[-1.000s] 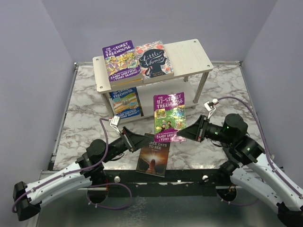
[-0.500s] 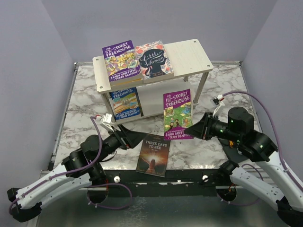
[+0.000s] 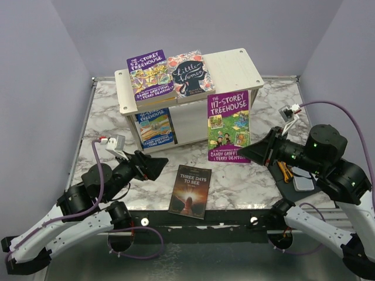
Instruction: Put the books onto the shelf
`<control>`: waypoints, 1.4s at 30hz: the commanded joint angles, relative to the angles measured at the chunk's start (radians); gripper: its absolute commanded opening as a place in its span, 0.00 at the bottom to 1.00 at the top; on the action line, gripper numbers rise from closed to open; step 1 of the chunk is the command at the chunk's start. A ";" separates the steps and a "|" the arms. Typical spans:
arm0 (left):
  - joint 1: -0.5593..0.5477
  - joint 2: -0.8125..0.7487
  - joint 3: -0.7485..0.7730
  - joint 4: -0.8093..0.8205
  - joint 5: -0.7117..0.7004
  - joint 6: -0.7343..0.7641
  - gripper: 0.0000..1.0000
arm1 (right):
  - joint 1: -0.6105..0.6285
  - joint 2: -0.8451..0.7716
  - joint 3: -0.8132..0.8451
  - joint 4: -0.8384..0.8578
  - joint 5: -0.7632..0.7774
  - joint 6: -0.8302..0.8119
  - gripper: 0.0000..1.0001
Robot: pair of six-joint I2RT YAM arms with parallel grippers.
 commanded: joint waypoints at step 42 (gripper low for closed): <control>0.002 -0.108 -0.027 -0.059 0.022 0.170 0.99 | -0.225 0.871 0.969 0.075 -0.342 0.035 0.01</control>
